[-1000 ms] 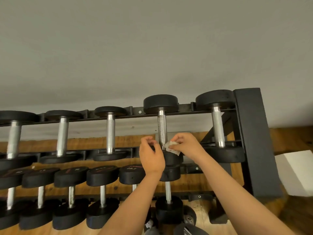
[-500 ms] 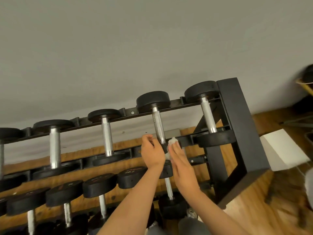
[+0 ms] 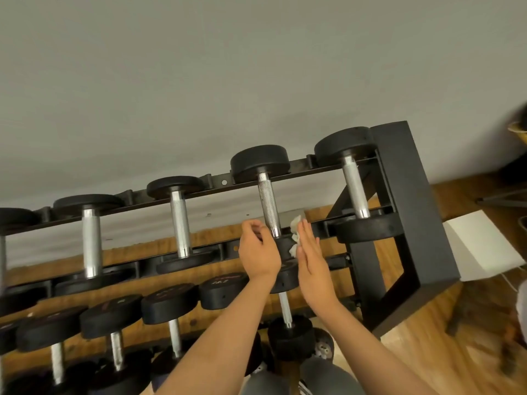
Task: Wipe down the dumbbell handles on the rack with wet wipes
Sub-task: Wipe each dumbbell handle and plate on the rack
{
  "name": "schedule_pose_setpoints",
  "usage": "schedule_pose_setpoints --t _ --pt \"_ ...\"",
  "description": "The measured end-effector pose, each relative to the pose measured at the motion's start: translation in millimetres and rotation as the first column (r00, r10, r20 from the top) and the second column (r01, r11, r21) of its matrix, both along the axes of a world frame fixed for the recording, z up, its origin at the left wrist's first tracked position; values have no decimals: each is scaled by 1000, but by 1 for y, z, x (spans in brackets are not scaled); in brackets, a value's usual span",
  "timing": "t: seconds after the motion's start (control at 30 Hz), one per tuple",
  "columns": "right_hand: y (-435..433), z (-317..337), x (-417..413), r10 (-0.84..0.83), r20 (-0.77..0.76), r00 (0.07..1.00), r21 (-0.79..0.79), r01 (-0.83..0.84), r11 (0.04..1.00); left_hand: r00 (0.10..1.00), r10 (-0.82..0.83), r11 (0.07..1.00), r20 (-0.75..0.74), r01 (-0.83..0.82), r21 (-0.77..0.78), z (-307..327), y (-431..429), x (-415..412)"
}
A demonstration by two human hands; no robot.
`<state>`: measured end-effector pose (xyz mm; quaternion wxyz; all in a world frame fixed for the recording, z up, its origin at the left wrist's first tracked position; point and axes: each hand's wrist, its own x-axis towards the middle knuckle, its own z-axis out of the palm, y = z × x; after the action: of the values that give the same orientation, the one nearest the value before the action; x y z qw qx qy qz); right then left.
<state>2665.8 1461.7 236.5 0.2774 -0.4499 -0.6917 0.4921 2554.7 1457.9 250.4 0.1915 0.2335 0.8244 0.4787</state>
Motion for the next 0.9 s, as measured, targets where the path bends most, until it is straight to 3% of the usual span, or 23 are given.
schedule_pose_setpoints --t 0.43,0.6,0.9 --pt "-4 -9 19 19 -166 986 -288 -67 955 1000 5 1000 -19 -5 28 -2 0 1" --pt "26 -7 18 -108 -237 966 -516 -31 856 1000 18 1000 -1 -18 18 3 0 2" --pt "29 -10 20 -80 -121 989 -587 -7 810 999 33 999 24 -34 30 4 0 3"
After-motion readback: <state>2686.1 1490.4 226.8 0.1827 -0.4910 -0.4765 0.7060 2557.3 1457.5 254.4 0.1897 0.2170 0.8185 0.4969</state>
